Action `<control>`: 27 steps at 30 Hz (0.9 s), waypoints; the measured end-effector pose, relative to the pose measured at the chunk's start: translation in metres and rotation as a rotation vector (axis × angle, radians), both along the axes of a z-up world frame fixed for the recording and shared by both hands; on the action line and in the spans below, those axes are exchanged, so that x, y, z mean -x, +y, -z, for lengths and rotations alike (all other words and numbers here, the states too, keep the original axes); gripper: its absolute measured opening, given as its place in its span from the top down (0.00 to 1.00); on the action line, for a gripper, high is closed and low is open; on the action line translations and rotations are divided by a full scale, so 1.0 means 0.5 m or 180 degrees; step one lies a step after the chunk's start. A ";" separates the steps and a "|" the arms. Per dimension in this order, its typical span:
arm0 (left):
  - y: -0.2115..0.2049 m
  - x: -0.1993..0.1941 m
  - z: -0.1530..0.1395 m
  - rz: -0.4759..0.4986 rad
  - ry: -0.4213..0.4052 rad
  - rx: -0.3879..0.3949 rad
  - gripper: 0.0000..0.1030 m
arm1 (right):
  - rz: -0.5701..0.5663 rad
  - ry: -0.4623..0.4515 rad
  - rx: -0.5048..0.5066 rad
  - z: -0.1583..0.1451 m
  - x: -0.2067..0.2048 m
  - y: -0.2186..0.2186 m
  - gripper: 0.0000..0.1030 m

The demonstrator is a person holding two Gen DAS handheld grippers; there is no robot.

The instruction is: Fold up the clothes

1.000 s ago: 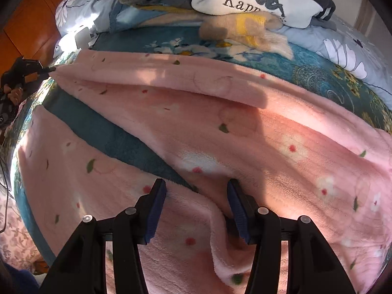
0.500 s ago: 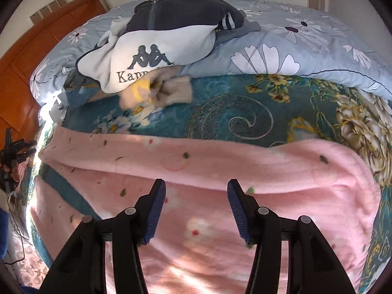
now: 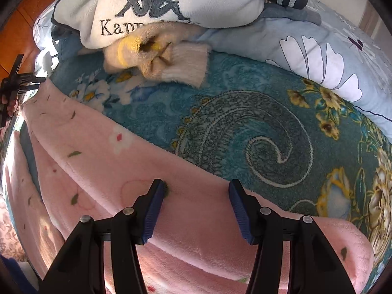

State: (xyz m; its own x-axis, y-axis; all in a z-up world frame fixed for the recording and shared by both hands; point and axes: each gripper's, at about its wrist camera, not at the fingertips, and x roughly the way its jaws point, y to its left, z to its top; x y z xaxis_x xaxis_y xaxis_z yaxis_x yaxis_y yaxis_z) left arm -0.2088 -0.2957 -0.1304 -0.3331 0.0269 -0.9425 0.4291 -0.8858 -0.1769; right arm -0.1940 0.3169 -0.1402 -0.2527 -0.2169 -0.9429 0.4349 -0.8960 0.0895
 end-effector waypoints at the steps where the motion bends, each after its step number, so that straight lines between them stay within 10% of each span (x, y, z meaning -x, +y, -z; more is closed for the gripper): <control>1: 0.002 0.005 0.002 0.0016 -0.0005 0.0014 0.42 | -0.0032 -0.0010 0.0011 0.003 0.004 0.000 0.45; 10: 0.020 0.023 0.022 0.0056 -0.0032 0.0098 0.45 | -0.0257 -0.0164 -0.0036 0.004 0.006 -0.006 0.48; 14: 0.034 0.015 0.009 0.0207 0.0061 0.0177 0.86 | -0.0304 -0.0212 -0.0061 -0.001 -0.004 -0.013 0.78; 17: 0.046 0.005 -0.008 0.0311 0.0195 0.0233 0.90 | -0.0405 -0.0212 -0.0106 -0.005 -0.012 -0.020 0.94; 24: 0.010 -0.043 -0.128 -0.0030 0.0988 0.0237 0.91 | -0.0098 0.0510 -0.0019 -0.114 0.022 0.014 0.98; 27: -0.017 -0.038 -0.113 -0.0245 0.0838 0.0324 0.91 | 0.0277 0.0663 -0.0016 -0.122 0.062 0.033 0.99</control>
